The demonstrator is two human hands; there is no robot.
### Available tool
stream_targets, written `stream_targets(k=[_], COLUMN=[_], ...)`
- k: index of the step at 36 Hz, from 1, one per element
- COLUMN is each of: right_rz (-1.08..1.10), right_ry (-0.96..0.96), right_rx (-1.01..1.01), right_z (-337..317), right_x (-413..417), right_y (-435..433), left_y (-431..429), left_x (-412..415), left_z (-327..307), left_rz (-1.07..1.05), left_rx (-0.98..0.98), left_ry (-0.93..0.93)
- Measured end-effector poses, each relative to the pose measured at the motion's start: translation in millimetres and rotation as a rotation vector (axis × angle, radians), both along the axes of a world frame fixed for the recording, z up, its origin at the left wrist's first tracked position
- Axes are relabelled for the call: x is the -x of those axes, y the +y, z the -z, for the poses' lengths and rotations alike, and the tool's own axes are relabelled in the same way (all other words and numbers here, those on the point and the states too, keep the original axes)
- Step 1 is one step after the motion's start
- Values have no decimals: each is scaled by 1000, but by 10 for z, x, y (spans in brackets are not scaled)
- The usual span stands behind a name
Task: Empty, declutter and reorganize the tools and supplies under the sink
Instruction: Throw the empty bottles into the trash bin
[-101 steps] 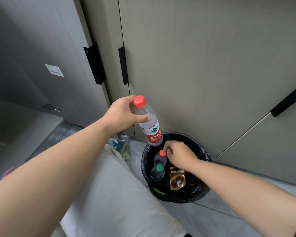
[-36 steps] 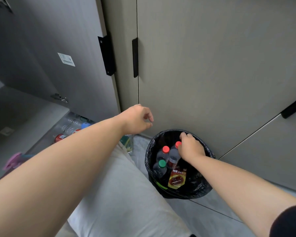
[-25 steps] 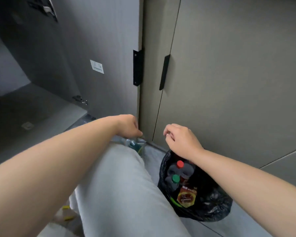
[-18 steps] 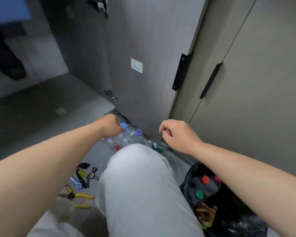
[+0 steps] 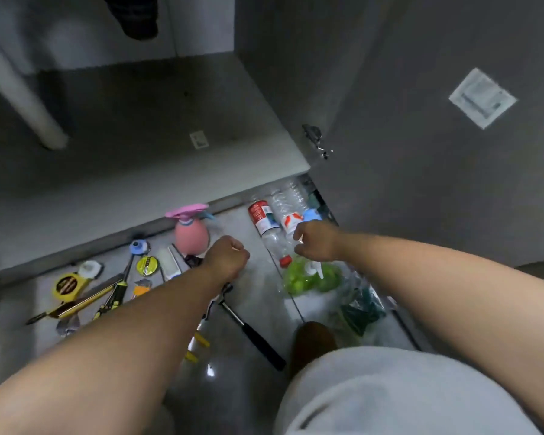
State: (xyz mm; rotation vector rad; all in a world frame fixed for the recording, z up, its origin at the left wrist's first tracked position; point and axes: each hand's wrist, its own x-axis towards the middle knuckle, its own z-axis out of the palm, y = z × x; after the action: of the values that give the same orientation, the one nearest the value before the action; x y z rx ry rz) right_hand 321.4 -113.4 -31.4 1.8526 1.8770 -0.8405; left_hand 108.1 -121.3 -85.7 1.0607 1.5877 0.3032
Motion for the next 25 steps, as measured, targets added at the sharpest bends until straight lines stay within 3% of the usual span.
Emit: stream_targets(k=[6, 10, 15, 18, 22, 25], right_rz=[-103, 97, 485, 607, 636, 769], right_ry=[-176, -122, 11, 93, 193, 421], right_rx=[130, 65, -21, -78, 87, 257], right_z=[541, 980, 1476, 1594, 1554, 1375], right_x=[294, 493, 619, 678, 811, 850], right_y=[493, 682, 685, 624, 540, 508], left_y=[256, 280, 225, 218, 208, 205], left_x=[94, 121, 108, 80, 55, 59], left_z=[493, 718, 909, 995, 995, 960], left_rz=[-97, -179, -263, -278, -289, -350], left_rx=[52, 108, 179, 237, 254, 289], left_ry=[-64, -155, -238, -262, -256, -302])
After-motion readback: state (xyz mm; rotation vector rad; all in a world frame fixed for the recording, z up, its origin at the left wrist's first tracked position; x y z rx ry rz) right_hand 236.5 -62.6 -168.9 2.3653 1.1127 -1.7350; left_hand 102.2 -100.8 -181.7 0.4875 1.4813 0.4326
